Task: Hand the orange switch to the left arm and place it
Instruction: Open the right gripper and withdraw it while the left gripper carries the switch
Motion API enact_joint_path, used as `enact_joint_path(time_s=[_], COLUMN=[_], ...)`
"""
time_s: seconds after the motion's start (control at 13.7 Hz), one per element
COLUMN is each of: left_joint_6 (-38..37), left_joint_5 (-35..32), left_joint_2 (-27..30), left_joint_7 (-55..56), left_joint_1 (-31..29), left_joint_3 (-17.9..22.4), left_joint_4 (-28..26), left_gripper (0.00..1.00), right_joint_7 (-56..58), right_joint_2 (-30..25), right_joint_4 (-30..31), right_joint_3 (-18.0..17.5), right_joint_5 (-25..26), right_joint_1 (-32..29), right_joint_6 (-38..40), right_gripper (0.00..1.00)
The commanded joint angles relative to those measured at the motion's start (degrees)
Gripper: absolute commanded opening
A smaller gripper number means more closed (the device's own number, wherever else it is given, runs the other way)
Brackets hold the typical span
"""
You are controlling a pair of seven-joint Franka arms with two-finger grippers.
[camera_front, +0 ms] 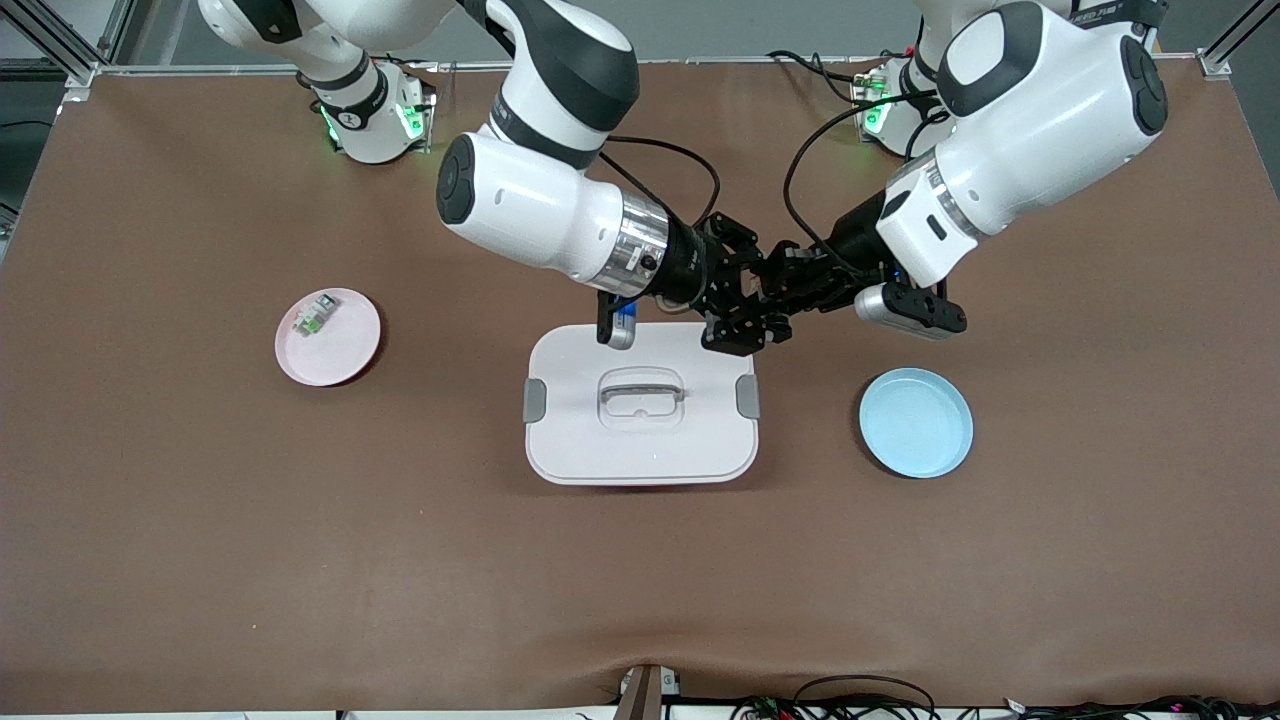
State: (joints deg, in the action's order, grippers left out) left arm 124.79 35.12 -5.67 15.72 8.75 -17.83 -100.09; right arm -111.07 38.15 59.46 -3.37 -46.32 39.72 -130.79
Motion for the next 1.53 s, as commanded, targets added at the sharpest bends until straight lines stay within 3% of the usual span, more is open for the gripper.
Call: enact_joint_path(time_s=[0.0, 0.36, 0.66, 0.95, 1.24, 1.46], left_joint_6=[0.2, -0.2, -5.8, -11.1, -15.5, -16.6], left_joint_5=[-1.7, -16.8, -23.3, -29.2, -29.4, -33.1], left_joint_2=[0.1, -0.3, -1.1, -1.1, -2.1, -2.8], left_joint_7=[0.0, -2.0, -6.8, -18.9, -37.8, -43.6], left_joint_1=[-1.2, -3.6, -9.4, -13.7, -17.5, -17.7], left_joint_3=[0.4, 0.9, 0.9, 0.9, 0.9, 0.9], left_joint_4=[-0.4, -0.4, -0.4, -0.5, -0.9, -1.1], left_gripper=[0.0, 0.0, 0.0, 0.0, 0.0, 0.0], right_joint_7=[-0.6, 2.5, 16.3, 28.2, 42.3, 54.3], right_joint_2=[0.5, -0.1, -3.6, -6.2, -6.7, -6.9], right_joint_4=[-2.2, -2.2, -1.7, -1.6, -1.6, -1.6], right_joint_3=[-0.6, -0.5, 0.6, 0.6, 0.6, 0.6], right_joint_5=[-0.9, -0.6, 0.6, 9.2, 13.7, 18.4], right_joint_1=[-0.7, -2.9, -7.2, -12.8, -20.0, -25.6], right_joint_6=[0.0, 3.9, 20.6, 39.9, 53.2, 60.0], right_gripper=[1.0, 1.0, 1.0, 1.0, 1.0, 1.0])
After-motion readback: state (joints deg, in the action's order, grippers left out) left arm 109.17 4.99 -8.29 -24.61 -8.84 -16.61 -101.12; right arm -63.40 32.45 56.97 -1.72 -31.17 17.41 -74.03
